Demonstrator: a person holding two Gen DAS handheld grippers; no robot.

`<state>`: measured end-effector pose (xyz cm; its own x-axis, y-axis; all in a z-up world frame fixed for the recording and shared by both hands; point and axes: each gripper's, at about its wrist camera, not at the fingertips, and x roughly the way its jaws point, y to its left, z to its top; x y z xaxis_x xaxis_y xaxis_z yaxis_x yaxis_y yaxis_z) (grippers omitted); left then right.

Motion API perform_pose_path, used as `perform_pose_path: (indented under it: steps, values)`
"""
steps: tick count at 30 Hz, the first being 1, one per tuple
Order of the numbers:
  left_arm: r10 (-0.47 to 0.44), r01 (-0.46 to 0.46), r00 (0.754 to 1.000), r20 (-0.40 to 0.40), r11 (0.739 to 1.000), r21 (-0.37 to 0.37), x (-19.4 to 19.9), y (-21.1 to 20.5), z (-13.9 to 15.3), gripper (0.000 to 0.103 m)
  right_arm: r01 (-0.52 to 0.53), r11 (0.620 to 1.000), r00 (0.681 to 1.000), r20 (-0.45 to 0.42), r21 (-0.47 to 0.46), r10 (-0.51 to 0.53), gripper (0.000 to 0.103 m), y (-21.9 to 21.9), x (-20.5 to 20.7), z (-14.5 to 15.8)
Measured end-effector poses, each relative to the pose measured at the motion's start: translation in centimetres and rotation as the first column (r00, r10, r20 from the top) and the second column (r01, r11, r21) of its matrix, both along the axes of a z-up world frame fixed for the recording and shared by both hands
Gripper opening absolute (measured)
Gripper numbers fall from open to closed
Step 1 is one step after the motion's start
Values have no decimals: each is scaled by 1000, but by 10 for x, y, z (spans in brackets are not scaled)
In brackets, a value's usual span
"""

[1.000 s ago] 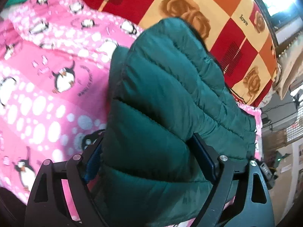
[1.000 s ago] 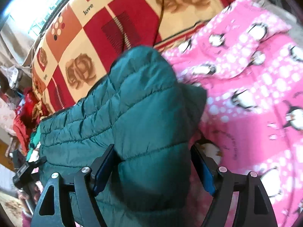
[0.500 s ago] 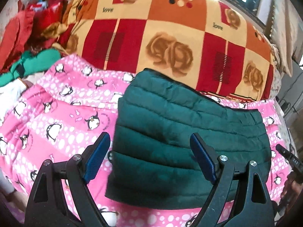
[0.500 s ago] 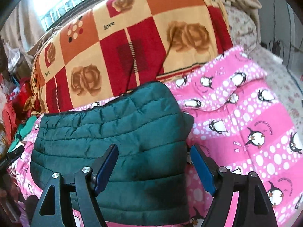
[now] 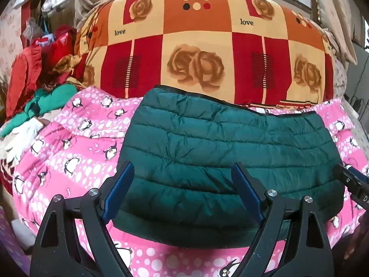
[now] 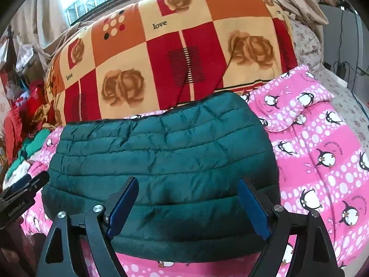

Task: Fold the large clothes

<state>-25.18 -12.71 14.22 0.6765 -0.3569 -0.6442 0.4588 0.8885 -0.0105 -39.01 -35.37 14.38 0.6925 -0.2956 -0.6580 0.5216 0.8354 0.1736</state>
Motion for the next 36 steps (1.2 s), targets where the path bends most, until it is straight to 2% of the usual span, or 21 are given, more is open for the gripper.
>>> perform_pose_path:
  steps: [8, 36]
  values:
    - [14, -15, 999, 33, 1000, 18, -7, 1, -5, 86, -12, 999, 1000, -9, -33, 11, 85, 16, 4, -1]
    - [42, -42, 999, 17, 999, 18, -3, 1, -21, 86, -30, 999, 999, -42, -45, 28, 85, 29, 17, -10]
